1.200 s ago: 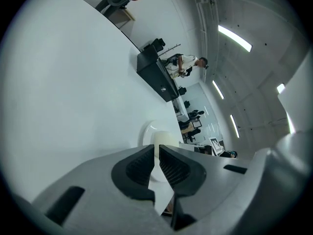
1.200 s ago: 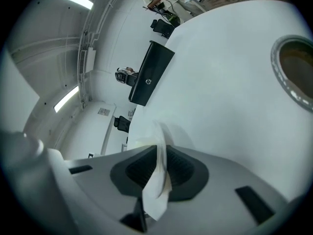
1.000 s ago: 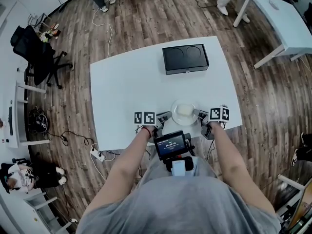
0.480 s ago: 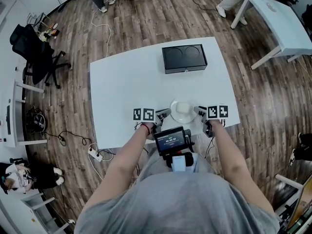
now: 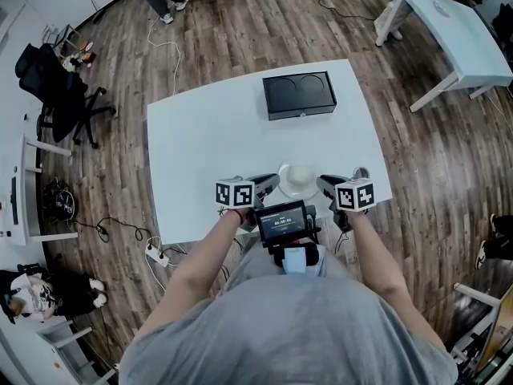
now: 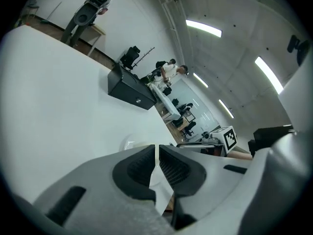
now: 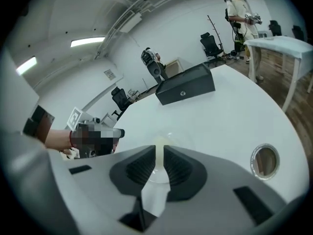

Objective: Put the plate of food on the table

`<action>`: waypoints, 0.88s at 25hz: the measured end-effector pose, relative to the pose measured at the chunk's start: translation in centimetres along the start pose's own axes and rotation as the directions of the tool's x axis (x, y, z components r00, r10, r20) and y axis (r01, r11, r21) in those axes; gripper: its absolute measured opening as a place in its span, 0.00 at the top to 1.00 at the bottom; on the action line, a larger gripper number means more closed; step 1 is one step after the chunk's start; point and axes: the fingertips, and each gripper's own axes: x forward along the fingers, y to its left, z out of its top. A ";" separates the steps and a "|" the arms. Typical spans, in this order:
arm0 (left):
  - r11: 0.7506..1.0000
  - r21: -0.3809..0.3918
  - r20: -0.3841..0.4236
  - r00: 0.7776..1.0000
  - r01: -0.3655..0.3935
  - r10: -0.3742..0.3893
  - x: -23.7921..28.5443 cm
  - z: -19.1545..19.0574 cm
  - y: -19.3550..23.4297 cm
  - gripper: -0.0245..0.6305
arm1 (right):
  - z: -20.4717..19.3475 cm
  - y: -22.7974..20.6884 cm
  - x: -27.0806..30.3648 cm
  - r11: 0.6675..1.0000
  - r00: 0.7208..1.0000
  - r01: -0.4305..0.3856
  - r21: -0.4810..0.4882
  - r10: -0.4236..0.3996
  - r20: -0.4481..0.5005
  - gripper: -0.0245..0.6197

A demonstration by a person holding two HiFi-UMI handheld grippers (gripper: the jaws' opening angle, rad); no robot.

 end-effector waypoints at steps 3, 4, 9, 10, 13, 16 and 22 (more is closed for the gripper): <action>0.999 0.049 0.008 1.000 0.016 -0.016 -0.6 0.0 -1.3 0.92 | 0.1 0.9 -1.0 0.998 1.000 0.010 -0.060 -0.009 0.029 0.89; 0.998 0.066 0.009 1.000 0.015 -0.016 -0.9 -0.1 -1.5 0.92 | 0.2 1.1 -1.4 0.997 0.999 0.011 -0.073 -0.008 0.041 0.89; 0.990 0.137 0.029 0.999 0.017 -0.021 -2.2 -0.2 -3.2 0.92 | 0.7 2.6 -3.7 0.998 0.992 -0.010 -0.068 0.018 0.127 0.90; 0.989 0.150 0.038 0.999 0.017 -0.023 -2.5 0.0 -3.6 0.92 | 0.9 2.9 -4.2 0.998 0.989 -0.016 -0.062 0.024 0.143 0.90; 0.977 0.213 0.057 0.998 -0.004 -0.009 -3.3 0.7 -4.5 0.92 | 1.6 4.1 -5.5 0.998 0.983 -0.024 -0.063 0.035 0.181 0.90; 0.952 0.303 0.065 0.997 -0.050 0.032 -4.2 1.5 -5.1 0.92 | 2.5 5.2 -6.4 0.995 0.977 -0.018 -0.094 0.037 0.210 0.90; 0.912 0.396 0.102 0.992 -0.109 0.074 -5.2 2.8 -6.2 0.92 | 3.7 6.5 -7.5 0.989 0.965 -0.011 -0.145 0.048 0.257 0.90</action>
